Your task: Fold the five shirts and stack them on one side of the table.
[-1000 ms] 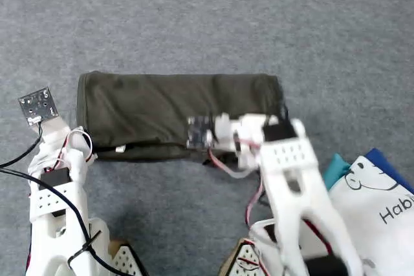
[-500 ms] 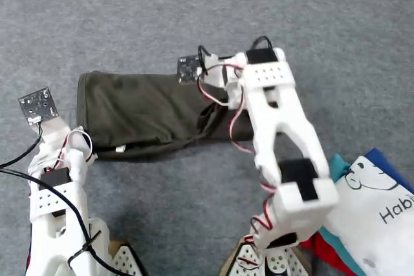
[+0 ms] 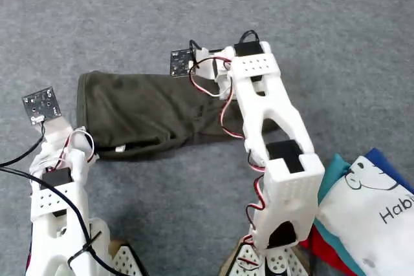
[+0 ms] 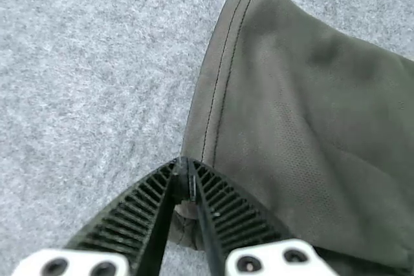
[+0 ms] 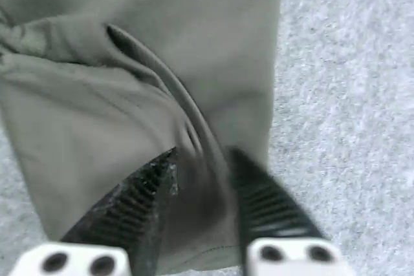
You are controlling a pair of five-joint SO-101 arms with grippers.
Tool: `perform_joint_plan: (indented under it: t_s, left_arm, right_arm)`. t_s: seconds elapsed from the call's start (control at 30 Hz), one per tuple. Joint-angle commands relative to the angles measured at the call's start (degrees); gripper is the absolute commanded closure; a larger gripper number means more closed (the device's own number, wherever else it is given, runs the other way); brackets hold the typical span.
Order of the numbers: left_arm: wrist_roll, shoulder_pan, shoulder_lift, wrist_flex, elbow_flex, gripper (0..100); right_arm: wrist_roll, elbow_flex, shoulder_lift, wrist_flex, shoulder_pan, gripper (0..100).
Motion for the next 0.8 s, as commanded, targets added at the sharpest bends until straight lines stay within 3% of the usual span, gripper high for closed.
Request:
perform_joint_plan:
  t_s: [0.0, 0.2, 0.33, 0.4, 0.57, 0.77]
  left_arm:
    - [-0.4, 0.5, -0.9, -1.3, -0.2, 98]
    - [-0.5, 0.5, -0.9, -1.3, -0.2, 98]
    - [-0.4, 0.5, -0.9, -1.3, -0.2, 98]
    - [-0.3, 0.2, -0.9, -1.3, -0.6, 98]
    - [7.2, -6.5, 0.5, 1.8, -7.7, 91]
    - [10.7, -5.9, 13.8, 16.5, -32.2, 86]
  right_arm:
    - [0.3, -3.2, -2.2, 0.3, 1.6, 71.0]
    - [0.3, -1.0, -9.7, 2.9, 4.4, 71.7]
    - [-0.4, 5.3, -15.4, 5.8, 4.4, 89.9]
    - [-4.2, 9.5, -19.3, 5.7, 4.2, 99.8]
    - [-15.5, 17.5, -29.8, 4.6, 4.6, 96.6]
    - [-25.8, 20.7, -34.2, 4.2, 6.8, 96.6]
